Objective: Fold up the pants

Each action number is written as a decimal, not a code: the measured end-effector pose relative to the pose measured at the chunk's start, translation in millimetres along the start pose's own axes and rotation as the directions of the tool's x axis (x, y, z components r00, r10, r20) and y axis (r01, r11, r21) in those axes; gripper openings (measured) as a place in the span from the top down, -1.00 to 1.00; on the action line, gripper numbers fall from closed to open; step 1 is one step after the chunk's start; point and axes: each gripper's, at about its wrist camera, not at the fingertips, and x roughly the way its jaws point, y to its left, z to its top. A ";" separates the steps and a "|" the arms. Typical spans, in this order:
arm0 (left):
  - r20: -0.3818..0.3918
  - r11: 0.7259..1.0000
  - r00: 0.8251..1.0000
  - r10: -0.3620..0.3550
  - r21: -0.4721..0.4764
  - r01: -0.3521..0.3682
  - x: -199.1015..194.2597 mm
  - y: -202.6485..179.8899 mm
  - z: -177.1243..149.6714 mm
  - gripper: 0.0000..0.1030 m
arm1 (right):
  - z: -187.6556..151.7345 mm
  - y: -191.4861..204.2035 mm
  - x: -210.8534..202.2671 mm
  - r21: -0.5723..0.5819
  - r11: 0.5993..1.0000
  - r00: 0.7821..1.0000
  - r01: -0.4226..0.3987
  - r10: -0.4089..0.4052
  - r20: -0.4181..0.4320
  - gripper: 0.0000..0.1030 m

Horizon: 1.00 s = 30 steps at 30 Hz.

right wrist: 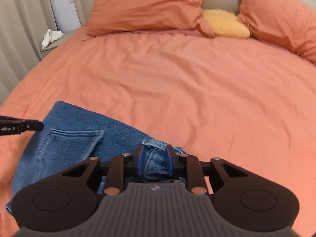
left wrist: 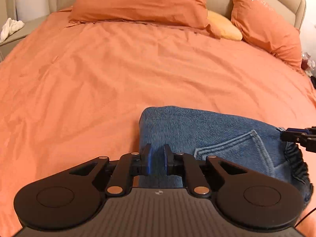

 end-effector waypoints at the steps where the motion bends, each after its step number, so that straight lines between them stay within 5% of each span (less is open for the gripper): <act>1: -0.009 1.000 1.000 0.003 0.006 -0.003 6.4 -0.2 2.8 0.75 | -1.0 -3.0 4.9 0.009 1.000 1.000 -0.004 0.004 -0.005 0.64; 10: -0.098 0.992 0.995 -0.019 -0.123 0.007 28.2 18.0 2.9 0.74 | -3.6 -12.6 21.3 0.078 0.997 1.000 -0.023 0.024 -0.012 0.63; 14: -0.081 0.997 0.994 0.076 -0.027 -0.078 5.9 -2.5 6.6 0.73 | 3.4 1.6 7.1 0.021 1.000 1.000 0.012 -0.011 -0.017 0.56; 16: -0.062 0.994 0.993 0.104 0.034 -0.102 -13.7 -14.1 2.1 0.68 | 4.8 6.8 -12.4 0.011 1.000 1.000 0.000 0.000 0.014 0.25; 18: -0.012 0.988 0.992 0.122 0.095 -0.120 -41.1 -25.2 -4.4 0.60 | 3.9 13.8 -36.7 -0.012 1.000 0.998 0.020 -0.020 0.053 -0.09; 24: 0.148 0.968 0.976 0.159 0.173 -0.184 -143.2 -55.7 -16.8 0.10 | -6.2 41.0 -126.8 -0.140 0.987 0.983 0.073 -0.047 0.178 -0.32; 26: 0.219 0.956 0.960 0.178 0.193 -0.221 -180.2 -69.1 -24.8 -0.23 | -14.8 48.8 -162.8 -0.150 0.986 0.974 0.075 -0.040 0.223 -0.39; 30: 0.347 0.935 0.913 0.216 0.197 -0.296 -245.1 -99.6 -49.9 -0.53 | -43.4 63.3 -233.2 -0.167 0.982 0.944 0.085 -0.026 0.330 -0.58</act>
